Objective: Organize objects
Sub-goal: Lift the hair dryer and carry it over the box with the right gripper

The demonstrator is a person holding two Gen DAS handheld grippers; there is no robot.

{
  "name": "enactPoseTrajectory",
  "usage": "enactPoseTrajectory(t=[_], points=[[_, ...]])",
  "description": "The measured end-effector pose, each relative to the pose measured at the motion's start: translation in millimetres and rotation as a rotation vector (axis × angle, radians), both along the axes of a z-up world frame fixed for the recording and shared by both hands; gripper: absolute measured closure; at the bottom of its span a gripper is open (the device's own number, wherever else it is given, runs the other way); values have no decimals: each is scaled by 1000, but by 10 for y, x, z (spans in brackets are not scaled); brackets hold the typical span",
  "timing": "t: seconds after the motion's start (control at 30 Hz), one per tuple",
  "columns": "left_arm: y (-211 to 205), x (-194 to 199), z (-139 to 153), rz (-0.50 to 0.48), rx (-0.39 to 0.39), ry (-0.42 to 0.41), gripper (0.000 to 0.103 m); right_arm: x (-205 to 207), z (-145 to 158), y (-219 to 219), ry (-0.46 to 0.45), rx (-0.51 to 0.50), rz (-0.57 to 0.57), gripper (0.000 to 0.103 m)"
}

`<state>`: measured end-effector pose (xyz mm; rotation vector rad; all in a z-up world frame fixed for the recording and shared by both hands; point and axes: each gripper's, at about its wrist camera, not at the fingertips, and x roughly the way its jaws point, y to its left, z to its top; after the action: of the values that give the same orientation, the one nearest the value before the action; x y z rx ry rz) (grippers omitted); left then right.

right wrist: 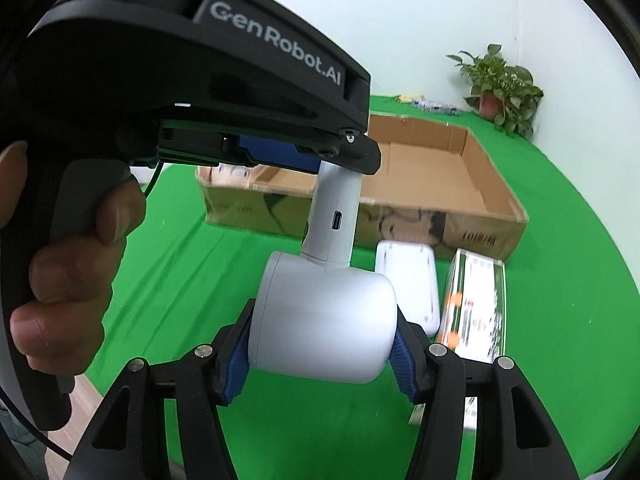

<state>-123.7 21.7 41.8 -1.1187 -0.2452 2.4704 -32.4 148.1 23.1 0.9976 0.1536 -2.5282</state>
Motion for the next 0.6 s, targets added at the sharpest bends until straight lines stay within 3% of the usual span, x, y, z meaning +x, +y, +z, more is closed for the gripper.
enactPoseTrajectory(t=[0.4, 0.6], points=[[-56, -356, 516, -11, -14, 95, 71, -327, 530, -146, 96, -10, -18, 47], [-164, -710, 766, 5, -23, 123, 71, -694, 811, -263, 112, -24, 5, 47]])
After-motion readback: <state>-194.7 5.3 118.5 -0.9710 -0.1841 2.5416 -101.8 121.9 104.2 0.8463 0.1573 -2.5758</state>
